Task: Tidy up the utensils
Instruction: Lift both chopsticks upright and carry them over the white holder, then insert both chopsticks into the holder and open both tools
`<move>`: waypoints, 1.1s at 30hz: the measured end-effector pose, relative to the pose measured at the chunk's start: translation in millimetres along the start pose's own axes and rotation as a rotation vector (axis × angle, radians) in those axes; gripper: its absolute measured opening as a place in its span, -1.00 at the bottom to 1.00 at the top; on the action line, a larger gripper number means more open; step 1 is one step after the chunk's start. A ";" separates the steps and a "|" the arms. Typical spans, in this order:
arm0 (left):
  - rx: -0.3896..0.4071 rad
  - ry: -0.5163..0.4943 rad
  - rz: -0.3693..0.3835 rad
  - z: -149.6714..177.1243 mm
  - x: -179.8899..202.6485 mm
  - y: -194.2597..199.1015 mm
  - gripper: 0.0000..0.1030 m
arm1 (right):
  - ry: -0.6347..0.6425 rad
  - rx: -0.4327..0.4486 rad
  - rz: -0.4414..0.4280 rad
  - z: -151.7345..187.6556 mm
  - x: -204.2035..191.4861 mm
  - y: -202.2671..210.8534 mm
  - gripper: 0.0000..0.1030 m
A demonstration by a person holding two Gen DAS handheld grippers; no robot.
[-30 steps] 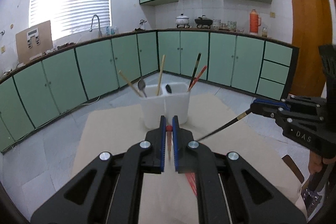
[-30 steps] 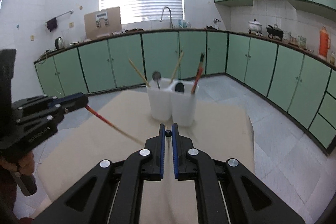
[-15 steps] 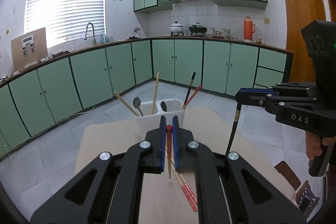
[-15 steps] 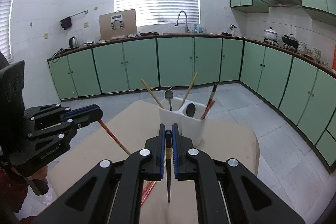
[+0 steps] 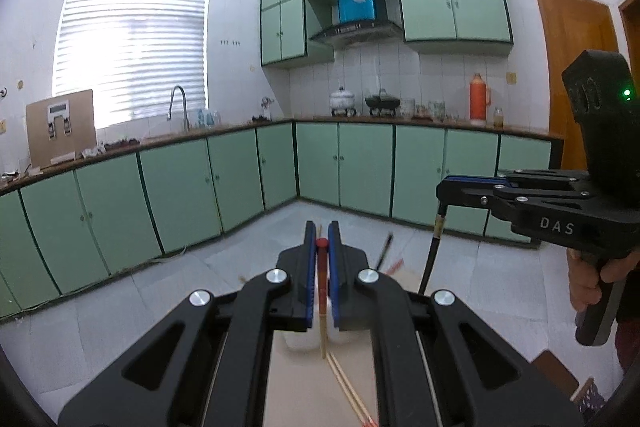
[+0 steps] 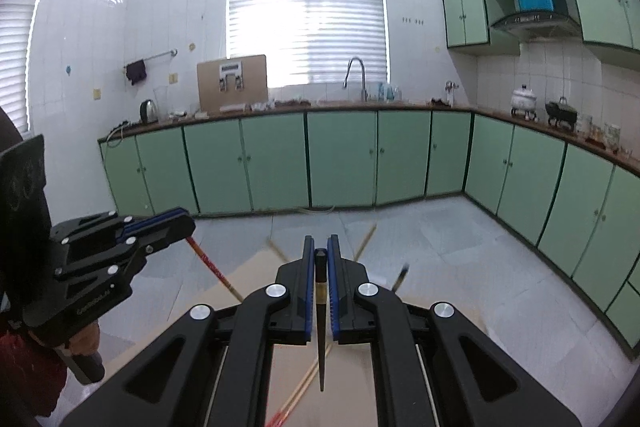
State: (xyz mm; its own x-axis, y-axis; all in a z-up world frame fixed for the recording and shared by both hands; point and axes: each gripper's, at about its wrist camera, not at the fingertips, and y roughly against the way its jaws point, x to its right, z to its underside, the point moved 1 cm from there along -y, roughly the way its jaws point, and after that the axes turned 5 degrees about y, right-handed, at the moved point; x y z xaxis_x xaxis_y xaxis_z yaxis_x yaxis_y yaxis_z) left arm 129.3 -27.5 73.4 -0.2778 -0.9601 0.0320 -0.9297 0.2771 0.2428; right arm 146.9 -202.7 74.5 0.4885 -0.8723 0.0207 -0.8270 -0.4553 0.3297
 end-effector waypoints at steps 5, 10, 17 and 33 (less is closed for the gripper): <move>0.027 0.003 -0.004 -27.2 -5.0 -25.5 -0.90 | 0.001 0.044 0.032 -33.6 13.0 -17.4 -0.88; 0.043 0.004 -0.016 -44.7 -10.3 -62.6 -0.90 | 0.028 0.051 0.075 -53.9 21.6 -44.9 -0.88; -0.011 0.037 -0.019 -37.1 -21.1 -121.0 -0.90 | 0.017 0.032 0.112 -41.3 42.9 -100.6 -0.88; -0.197 0.055 -0.052 29.7 -44.3 -201.0 -0.90 | -0.070 -0.107 0.095 32.7 74.8 -157.5 -0.88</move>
State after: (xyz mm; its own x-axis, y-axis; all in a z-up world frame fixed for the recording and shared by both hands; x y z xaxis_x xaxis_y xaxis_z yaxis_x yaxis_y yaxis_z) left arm 321.2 -39.6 -5.6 -0.2120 -0.9750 0.0661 -0.8757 0.2196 0.4300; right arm 304.6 -202.0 -6.7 0.3858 -0.9225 -0.0077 -0.8324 -0.3517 0.4283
